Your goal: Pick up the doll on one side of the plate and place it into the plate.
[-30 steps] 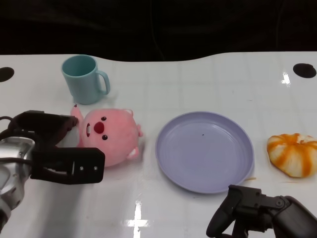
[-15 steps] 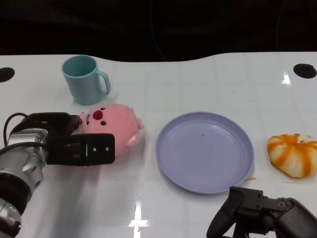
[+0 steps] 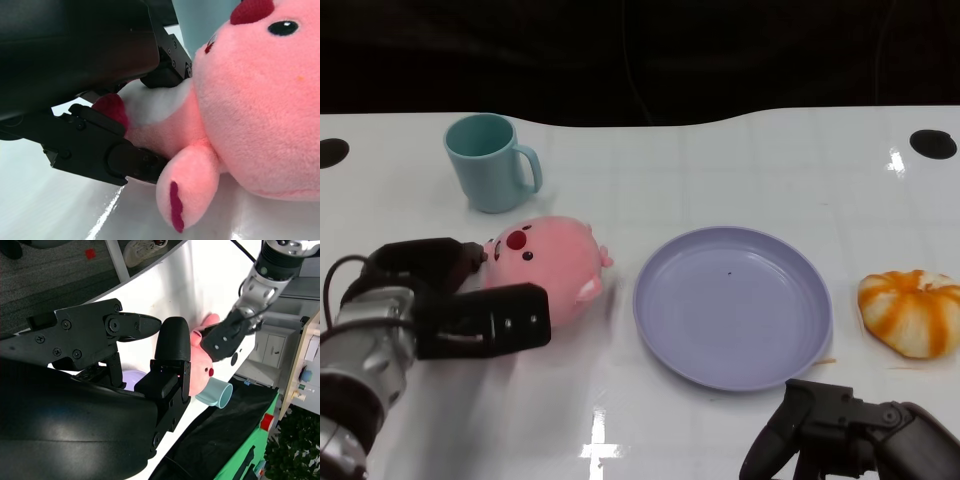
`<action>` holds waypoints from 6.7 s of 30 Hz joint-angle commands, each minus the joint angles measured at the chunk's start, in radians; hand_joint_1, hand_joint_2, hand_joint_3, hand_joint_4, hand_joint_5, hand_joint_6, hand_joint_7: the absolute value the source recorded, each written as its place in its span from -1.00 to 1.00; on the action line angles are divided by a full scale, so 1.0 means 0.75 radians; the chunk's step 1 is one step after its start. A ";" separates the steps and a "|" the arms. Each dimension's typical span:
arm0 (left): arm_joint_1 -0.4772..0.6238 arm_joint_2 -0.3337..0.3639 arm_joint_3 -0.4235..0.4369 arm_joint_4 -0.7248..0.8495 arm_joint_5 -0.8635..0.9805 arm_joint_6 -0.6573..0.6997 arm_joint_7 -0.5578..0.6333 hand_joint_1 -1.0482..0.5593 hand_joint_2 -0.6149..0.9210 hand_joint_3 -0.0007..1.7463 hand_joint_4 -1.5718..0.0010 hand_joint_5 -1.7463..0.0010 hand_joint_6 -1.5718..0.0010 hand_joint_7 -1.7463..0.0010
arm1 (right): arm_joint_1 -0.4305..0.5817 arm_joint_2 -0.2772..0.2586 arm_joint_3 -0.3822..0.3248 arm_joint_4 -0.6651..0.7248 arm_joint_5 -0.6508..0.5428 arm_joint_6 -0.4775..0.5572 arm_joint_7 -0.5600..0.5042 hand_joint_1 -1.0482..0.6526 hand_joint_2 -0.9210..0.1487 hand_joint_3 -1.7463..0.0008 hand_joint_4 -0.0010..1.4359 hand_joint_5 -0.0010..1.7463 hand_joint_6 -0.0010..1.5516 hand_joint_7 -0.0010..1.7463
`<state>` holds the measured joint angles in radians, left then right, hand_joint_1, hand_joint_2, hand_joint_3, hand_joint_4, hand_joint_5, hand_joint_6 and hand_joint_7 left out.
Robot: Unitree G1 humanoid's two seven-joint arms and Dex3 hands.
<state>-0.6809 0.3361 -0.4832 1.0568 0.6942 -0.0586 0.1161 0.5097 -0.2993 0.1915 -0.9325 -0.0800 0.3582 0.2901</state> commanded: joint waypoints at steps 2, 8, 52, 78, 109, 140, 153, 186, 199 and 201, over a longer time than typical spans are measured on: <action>0.161 -0.022 0.055 -0.007 -0.071 -0.077 0.167 0.01 0.97 -0.62 -0.02 -0.97 0.08 -0.72 | -0.007 -0.014 -0.020 -0.017 0.011 0.012 0.004 -0.06 -1.00 0.63 -0.04 0.80 -0.22 0.48; 0.225 -0.047 0.164 -0.098 -0.185 -0.116 0.293 0.08 0.67 -0.03 -0.17 -1.00 0.10 -1.00 | -0.013 -0.018 -0.033 -0.002 0.022 0.004 0.010 -0.05 -1.00 0.63 -0.04 0.81 -0.22 0.48; 0.204 -0.108 0.235 -1.188 -0.256 0.468 -0.366 0.10 0.43 0.30 -0.24 -1.00 -0.01 -1.00 | -0.035 -0.006 0.031 0.041 -0.021 -0.028 -0.013 -0.07 -1.00 0.63 -0.04 0.80 -0.22 0.47; -0.036 -0.480 0.026 -0.716 -0.159 0.516 -0.261 0.05 0.41 0.31 -0.17 -1.00 0.09 -1.00 | -0.029 0.009 0.114 0.036 -0.084 -0.042 -0.045 -0.08 -1.00 0.66 0.00 0.77 -0.20 0.45; -0.051 -0.250 -0.119 -1.100 -0.035 0.504 -0.704 -0.93 1.00 -0.64 1.00 0.79 0.82 1.00 | -0.024 0.007 0.076 0.043 -0.051 -0.056 -0.033 -0.08 -1.00 0.66 -0.01 0.76 -0.20 0.43; 0.513 -0.017 0.423 -1.648 -0.570 0.092 -0.698 -0.54 1.00 -0.86 0.84 0.19 0.50 0.89 | -0.034 0.005 0.003 0.065 -0.015 -0.049 -0.008 -0.08 -1.00 0.63 -0.05 0.76 -0.21 0.43; 0.855 -0.182 0.588 -1.766 -0.919 -0.001 -0.587 0.13 0.80 -0.55 0.09 -0.18 -0.10 0.68 | -0.041 0.006 -0.002 0.073 -0.012 -0.059 -0.008 -0.08 -1.00 0.64 -0.05 0.77 -0.20 0.43; 1.235 -0.185 0.850 -2.336 -1.768 1.197 -0.457 0.18 0.37 0.65 -0.10 -1.00 0.08 -0.98 | -0.057 0.036 0.001 0.104 -0.024 -0.087 -0.047 -0.09 -1.00 0.63 -0.05 0.77 -0.20 0.43; 1.225 -0.143 0.827 -2.259 -1.813 1.229 -0.449 0.16 0.35 0.66 -0.11 -1.00 0.09 -1.00 | -0.036 0.056 0.002 0.133 -0.033 -0.166 -0.078 -0.07 -1.00 0.62 -0.07 0.80 -0.22 0.45; 1.226 -0.133 0.815 -2.259 -1.806 1.214 -0.459 0.16 0.35 0.66 -0.11 -1.00 0.09 -1.00 | -0.032 0.051 -0.002 0.133 -0.036 -0.180 -0.073 -0.06 -1.00 0.62 -0.07 0.81 -0.23 0.45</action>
<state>0.2451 0.2157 0.1298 -0.6368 -0.6700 0.8556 -0.2259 0.4798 -0.2570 0.1972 -0.8350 -0.1074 0.2433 0.2392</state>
